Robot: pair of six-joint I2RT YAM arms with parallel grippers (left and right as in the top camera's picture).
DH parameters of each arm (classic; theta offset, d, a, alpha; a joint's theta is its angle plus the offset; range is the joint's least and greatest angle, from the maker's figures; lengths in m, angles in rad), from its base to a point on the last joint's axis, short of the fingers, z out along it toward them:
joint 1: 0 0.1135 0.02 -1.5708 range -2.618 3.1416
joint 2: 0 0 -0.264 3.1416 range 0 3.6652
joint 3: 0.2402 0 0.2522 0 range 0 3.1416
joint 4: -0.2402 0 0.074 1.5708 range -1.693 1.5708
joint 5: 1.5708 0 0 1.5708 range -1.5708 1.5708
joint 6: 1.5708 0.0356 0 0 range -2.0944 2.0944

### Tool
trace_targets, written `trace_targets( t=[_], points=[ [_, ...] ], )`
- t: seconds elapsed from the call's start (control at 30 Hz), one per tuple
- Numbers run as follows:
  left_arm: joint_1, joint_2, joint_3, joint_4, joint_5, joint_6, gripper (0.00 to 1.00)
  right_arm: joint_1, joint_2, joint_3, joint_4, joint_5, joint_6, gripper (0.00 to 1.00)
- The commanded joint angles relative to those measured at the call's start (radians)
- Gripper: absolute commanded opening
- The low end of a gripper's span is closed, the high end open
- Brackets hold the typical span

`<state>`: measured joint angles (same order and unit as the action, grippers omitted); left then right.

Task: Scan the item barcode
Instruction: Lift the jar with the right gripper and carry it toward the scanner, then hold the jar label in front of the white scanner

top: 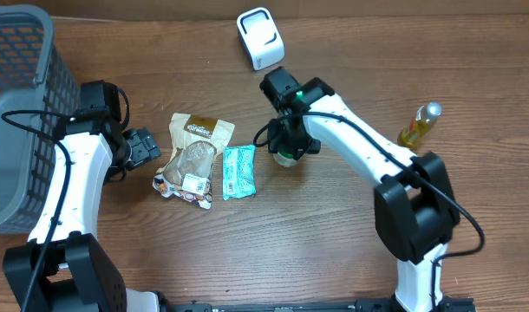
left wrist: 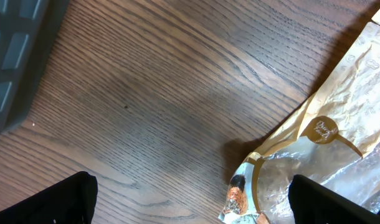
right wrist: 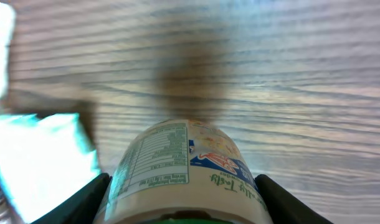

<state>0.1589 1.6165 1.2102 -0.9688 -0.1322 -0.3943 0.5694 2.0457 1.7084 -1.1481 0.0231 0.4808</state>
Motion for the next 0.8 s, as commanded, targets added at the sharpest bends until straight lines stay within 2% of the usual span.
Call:
trace_targets(
  t=[0.0, 0.07, 0.17, 0.23, 0.5, 0.77],
  points=[
    [0.003, -0.019, -0.002, 0.001, -0.006, -0.013, 1.00, -0.004, -0.136, 0.098, -0.027, -0.015, -0.074, 0.46],
    [0.003, -0.019, -0.002, 0.001, -0.006, -0.013, 1.00, -0.004, -0.173, 0.159, -0.039, -0.017, -0.097, 0.41],
    [0.003, -0.019, -0.002, 0.001, -0.006, -0.013, 1.00, -0.009, -0.183, 0.289, -0.024, -0.016, -0.128, 0.40],
    [0.003, -0.019, -0.002, 0.001, -0.006, -0.013, 1.00, -0.011, -0.183, 0.344, 0.057, 0.008, -0.174, 0.40],
    [0.003, -0.019, -0.002, 0.001, -0.006, -0.013, 1.00, -0.020, -0.140, 0.306, 0.461, 0.175, -0.202, 0.41],
    [0.003, -0.019, -0.002, 0.001, -0.006, -0.013, 1.00, -0.102, 0.085, 0.306, 0.767, 0.179, -0.201, 0.41]
  ],
)
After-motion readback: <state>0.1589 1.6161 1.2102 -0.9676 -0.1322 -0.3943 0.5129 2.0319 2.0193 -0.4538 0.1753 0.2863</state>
